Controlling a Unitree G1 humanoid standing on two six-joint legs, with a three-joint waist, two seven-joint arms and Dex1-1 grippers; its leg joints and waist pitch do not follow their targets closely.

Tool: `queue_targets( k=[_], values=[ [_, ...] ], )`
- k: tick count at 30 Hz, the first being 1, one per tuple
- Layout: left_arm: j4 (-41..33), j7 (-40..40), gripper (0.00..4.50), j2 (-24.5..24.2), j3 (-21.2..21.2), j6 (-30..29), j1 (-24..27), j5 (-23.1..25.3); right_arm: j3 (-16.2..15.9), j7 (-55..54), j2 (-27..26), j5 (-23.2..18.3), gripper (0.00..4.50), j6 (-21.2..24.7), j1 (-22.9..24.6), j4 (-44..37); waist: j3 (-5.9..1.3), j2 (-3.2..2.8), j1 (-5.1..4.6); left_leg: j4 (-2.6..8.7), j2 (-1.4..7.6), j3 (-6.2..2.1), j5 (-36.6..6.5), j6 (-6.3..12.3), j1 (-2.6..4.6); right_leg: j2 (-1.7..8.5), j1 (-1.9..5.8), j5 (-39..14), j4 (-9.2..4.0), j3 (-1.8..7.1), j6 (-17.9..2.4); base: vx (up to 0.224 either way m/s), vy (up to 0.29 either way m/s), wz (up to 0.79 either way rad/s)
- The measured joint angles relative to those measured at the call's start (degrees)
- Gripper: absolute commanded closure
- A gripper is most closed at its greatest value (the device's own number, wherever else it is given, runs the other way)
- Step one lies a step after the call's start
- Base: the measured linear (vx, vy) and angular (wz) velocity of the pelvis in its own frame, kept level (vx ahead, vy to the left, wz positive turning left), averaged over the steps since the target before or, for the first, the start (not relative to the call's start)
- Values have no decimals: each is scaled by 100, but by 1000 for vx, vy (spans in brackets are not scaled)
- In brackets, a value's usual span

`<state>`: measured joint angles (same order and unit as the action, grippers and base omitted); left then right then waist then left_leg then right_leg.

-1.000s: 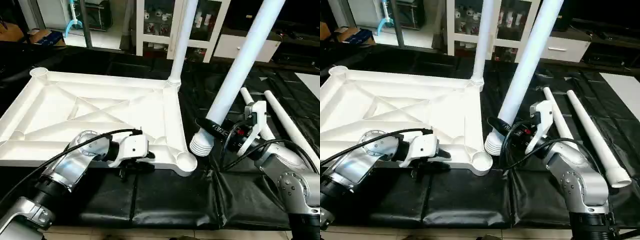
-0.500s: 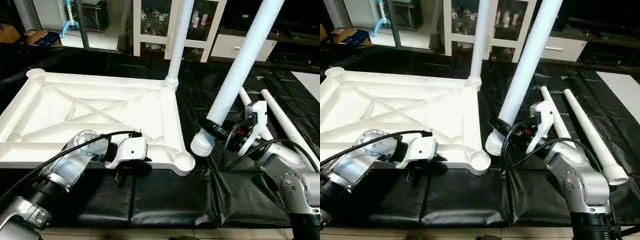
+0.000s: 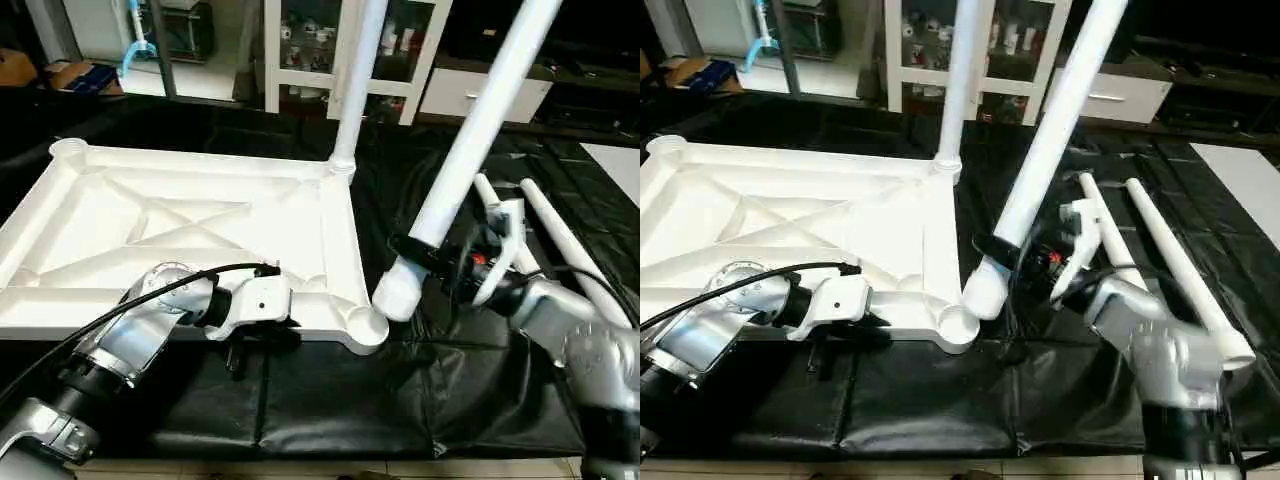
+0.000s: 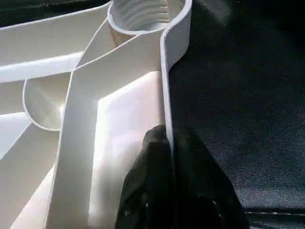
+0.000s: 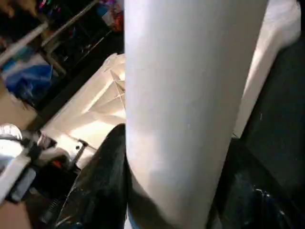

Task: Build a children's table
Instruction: Insert table leg to table base

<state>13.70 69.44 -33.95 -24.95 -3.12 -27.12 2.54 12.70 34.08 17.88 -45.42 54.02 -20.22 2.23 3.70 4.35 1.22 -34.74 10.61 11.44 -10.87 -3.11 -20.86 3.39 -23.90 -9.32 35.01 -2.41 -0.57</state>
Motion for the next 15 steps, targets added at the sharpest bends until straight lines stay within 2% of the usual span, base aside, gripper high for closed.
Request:
queue_targets(
  k=[5, 8, 12, 15],
  values=[
    [-115, -4, 445, 8, 24, -87, 37, 12, 455, -426, -253, -826, 266, 631, -252, 334, -1, 3, 7, 1, -1, 3, -1, 1, -7, 1, -5, -1, -2, 2, 1, 0, 0, 0],
    [-136, -3, 445, 20, 25, -106, 41, 10, 628, -526, -269, -1078, 266, 901, -407, 342, -2, 7, 23, 5, -1, 3, -1, 1, -6, 1, -5, -2, -3, 2, 2, 0, 0, 0],
    [-149, -4, 445, 28, 26, -104, 46, 10, 574, -511, -260, -926, 266, 928, -398, 329, -4, 14, 33, 8, -2, 4, -1, 1, -6, 1, -7, -6, -4, 2, 6, 0, 0, 0],
    [-153, -19, 445, 43, 30, -90, 48, 19, 133, -298, -136, -345, 266, 352, -225, 37, -3, 15, 42, 11, -2, 4, -1, 0, -8, 1, -8, -8, -6, 2, 9, 0, 0, 0]
  ],
)
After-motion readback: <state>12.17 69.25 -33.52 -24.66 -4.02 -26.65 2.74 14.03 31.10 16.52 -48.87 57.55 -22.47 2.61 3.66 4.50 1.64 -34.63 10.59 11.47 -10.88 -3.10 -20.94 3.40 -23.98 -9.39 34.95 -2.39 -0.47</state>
